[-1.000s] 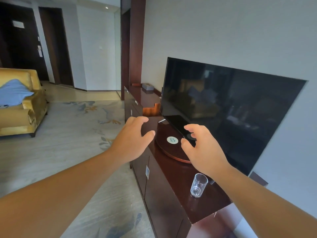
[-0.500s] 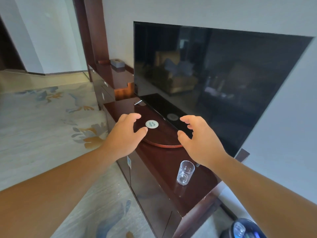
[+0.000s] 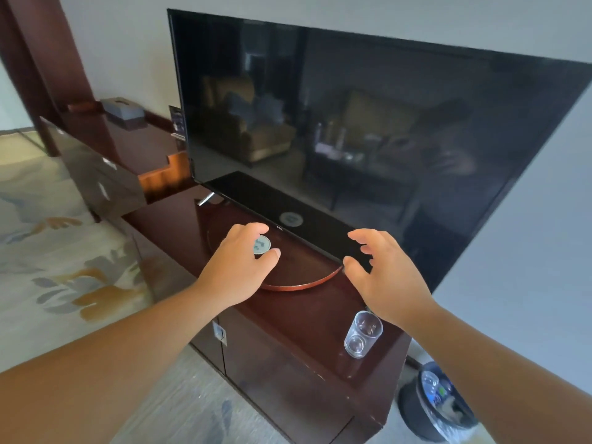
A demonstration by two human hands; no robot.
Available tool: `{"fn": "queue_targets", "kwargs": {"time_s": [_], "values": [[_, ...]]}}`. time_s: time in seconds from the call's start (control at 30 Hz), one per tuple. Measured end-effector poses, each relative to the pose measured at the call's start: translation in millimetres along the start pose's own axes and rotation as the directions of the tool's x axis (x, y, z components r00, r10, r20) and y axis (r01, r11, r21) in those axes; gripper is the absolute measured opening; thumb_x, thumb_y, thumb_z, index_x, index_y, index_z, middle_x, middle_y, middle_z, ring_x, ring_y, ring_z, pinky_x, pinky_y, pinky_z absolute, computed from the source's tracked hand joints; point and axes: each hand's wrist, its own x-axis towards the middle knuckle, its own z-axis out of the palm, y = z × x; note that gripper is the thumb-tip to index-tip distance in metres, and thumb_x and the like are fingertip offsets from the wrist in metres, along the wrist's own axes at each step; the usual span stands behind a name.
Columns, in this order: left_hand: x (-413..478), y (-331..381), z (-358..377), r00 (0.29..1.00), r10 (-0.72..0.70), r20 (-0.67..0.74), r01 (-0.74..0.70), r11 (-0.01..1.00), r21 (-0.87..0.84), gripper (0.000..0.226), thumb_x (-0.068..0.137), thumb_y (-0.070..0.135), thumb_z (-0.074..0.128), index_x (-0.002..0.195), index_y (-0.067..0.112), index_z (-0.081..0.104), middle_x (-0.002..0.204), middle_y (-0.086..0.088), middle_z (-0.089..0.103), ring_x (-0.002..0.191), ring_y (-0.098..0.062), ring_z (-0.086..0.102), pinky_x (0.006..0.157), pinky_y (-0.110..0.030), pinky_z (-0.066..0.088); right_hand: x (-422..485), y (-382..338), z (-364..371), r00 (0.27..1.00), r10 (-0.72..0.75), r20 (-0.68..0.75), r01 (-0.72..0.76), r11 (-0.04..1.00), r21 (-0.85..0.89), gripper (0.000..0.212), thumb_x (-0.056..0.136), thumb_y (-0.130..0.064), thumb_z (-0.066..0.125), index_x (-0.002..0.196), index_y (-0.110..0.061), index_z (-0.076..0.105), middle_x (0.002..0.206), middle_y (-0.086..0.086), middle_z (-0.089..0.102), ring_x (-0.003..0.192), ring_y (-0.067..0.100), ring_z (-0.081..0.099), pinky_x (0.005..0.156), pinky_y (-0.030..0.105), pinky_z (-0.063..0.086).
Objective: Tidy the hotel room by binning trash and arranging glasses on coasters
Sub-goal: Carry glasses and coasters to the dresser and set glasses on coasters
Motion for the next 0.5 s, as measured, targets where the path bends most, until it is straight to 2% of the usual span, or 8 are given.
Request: {"fn": "queue_targets", "kwargs": {"time_s": [0.13,0.27,0.4,0.5], "values": [[20,-16,11,0.997,0.017,0.073,-0.014,0.999,-0.043,0.047,0.090,0.041,0.055,0.134,0.027,0.043,0.126,0.005,0.045,0.106,-0.012,0.050,0.085,-0.025,0.037,-4,10,16,0.993,0.117,-0.008,-0.117,0.993,-0.014,0.040,0.088,-0.041,0.052,0.128,-0.036,0.047,0.131,-0.014,0.048,0.090,0.000,0.055,0.079,0.017,0.041],[41,-26,37,0.989,0.022,0.145,-0.010,0.997,-0.082,0.046,0.090,0.038,0.057,0.133,0.025,0.047,0.129,0.004,0.046,0.114,-0.008,0.049,0.091,-0.025,0.037,-8,35,26,0.969,0.246,-0.010,-0.246,0.969,-0.025,0.040,0.089,-0.042,0.051,0.128,-0.038,0.046,0.133,-0.016,0.046,0.108,0.003,0.053,0.084,0.021,0.041],[59,-23,73,0.973,0.048,0.226,-0.028,0.995,-0.091,0.047,0.090,0.036,0.057,0.134,0.023,0.047,0.131,0.005,0.045,0.121,-0.008,0.046,0.096,-0.027,0.037,-9,68,35,0.946,0.323,-0.026,-0.323,0.946,-0.022,0.040,0.089,-0.041,0.052,0.129,-0.036,0.046,0.132,-0.013,0.047,0.103,0.002,0.051,0.082,0.020,0.037],[72,-19,100,0.959,0.067,0.275,-0.046,0.995,-0.083,0.046,0.089,0.037,0.057,0.132,0.026,0.047,0.129,0.005,0.046,0.120,-0.008,0.046,0.095,-0.025,0.034,-8,89,42,0.927,0.375,-0.030,-0.375,0.927,0.001,0.039,0.089,-0.042,0.052,0.128,-0.037,0.046,0.134,-0.013,0.046,0.102,0.004,0.055,0.083,0.023,0.042]]}}
